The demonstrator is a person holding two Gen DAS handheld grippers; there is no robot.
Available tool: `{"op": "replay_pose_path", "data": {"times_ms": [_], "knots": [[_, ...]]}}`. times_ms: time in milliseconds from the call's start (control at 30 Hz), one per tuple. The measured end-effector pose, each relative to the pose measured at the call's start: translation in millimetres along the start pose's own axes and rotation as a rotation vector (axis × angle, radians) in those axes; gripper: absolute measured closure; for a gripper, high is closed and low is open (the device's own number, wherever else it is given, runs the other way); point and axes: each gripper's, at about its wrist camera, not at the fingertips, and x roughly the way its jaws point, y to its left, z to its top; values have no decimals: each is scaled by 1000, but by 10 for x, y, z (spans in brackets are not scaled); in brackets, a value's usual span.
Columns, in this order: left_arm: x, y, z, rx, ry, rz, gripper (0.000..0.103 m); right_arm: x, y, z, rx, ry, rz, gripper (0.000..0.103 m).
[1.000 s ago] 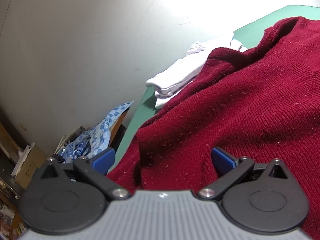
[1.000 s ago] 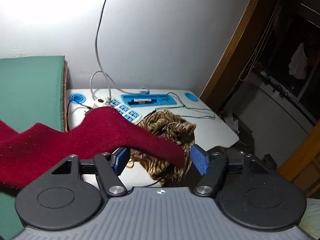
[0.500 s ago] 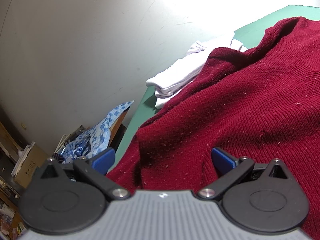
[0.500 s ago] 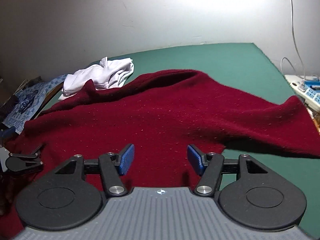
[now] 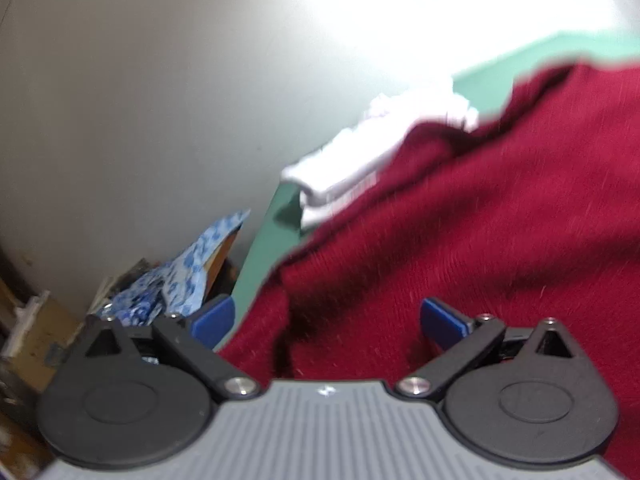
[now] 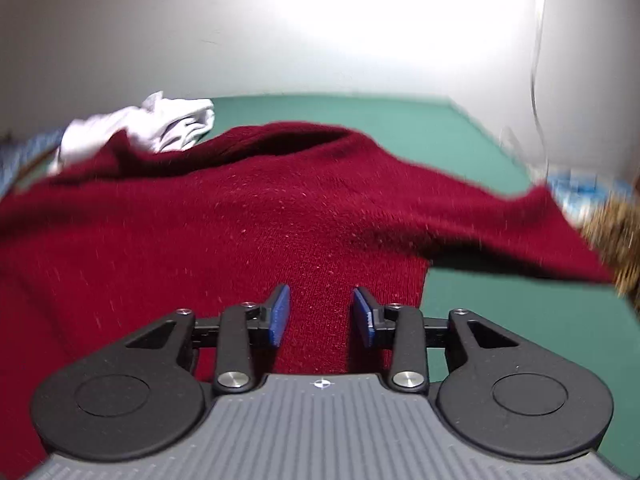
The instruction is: Fold clothes
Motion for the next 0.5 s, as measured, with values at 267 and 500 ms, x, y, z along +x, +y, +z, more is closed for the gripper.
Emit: {"op": "replay_pose_path", "data": {"times_ms": [267,500], "knots": [[518,461,762,-34,-36,-197,36,13,-79,-19,57,0,-25,44],[1092,63,978,4,46,-287,17,31,-50,-29,65,4,-50,40]]}}
